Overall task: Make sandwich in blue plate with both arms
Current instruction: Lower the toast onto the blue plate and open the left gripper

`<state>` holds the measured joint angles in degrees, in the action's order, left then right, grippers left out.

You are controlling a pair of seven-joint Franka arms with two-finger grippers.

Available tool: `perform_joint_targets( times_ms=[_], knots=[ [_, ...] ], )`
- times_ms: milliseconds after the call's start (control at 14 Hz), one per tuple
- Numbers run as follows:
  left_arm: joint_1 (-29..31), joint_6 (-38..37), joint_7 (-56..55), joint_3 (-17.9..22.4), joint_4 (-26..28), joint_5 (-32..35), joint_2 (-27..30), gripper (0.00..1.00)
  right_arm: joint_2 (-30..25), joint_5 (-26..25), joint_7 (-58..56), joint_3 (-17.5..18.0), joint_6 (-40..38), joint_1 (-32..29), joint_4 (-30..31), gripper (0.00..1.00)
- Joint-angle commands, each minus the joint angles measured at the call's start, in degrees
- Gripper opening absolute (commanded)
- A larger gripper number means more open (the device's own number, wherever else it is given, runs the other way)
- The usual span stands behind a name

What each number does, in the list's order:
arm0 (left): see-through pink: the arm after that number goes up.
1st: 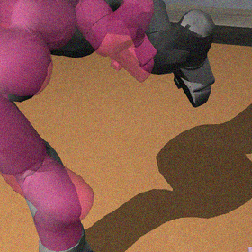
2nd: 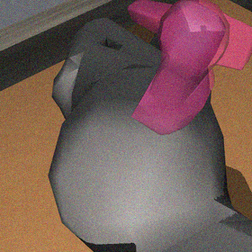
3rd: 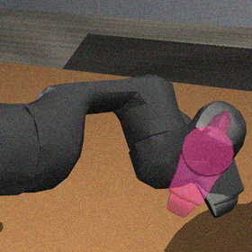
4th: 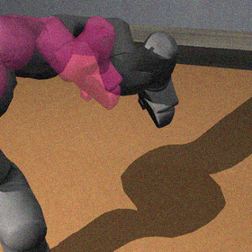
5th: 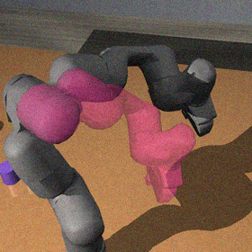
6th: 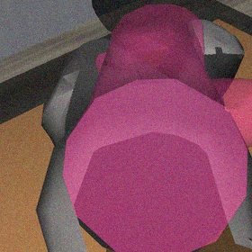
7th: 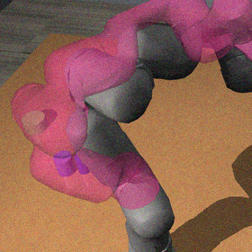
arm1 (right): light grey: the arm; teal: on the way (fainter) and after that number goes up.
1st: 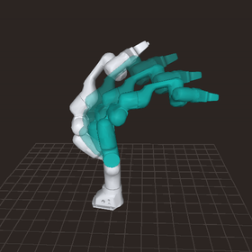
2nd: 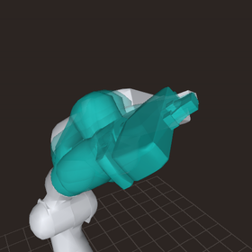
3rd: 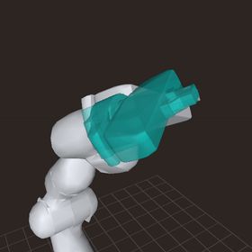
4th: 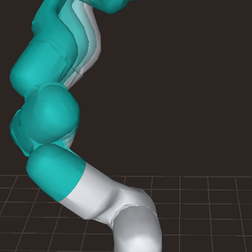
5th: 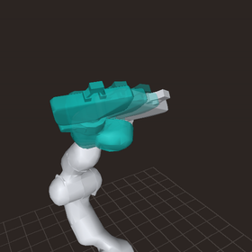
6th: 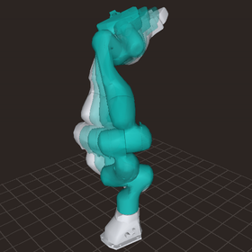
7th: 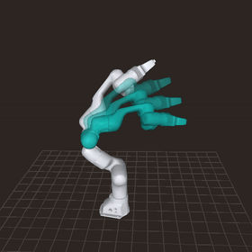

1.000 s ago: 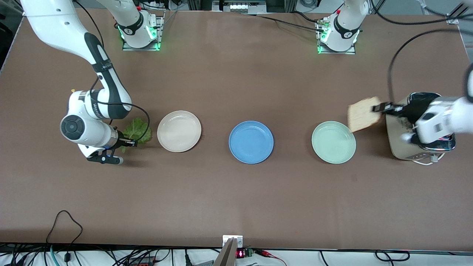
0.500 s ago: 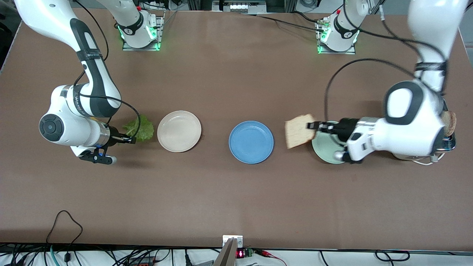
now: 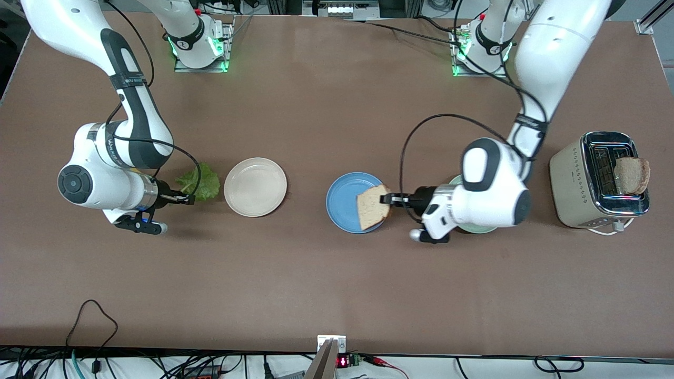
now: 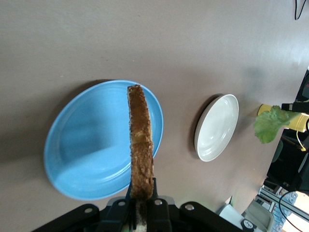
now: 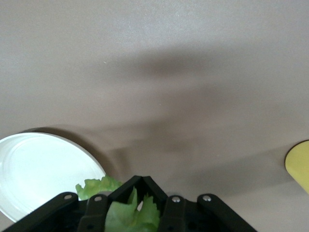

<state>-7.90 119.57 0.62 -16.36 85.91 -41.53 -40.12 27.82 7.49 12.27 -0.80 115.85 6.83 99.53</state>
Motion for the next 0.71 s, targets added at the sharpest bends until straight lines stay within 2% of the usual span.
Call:
perform_joint_targets(
  times_ms=[0,286,429,643],
  knots=[
    [-1.3,5.9,1.3,-0.9,4.2,-4.5,0.8,0.0,-0.1,0.9,0.2,0.2,-1.0,-0.2,-0.7,0.0],
    [3.0,17.2,6.3,-9.3,13.4,-7.9,1.9,0.0,0.0,1.0,0.4,0.2,-1.0,-0.1,-0.7,0.0],
    [6.7,18.1,7.6,-13.2,15.2,-8.8,1.9,0.01,0.0,1.1,0.5,0.2,-1.0,-0.1,-0.7,0.0],
    [8.3,18.1,7.9,-14.7,16.0,-8.8,1.9,0.01,0.1,1.1,0.5,0.2,-1.0,-0.1,-0.6,0.0]
  ],
)
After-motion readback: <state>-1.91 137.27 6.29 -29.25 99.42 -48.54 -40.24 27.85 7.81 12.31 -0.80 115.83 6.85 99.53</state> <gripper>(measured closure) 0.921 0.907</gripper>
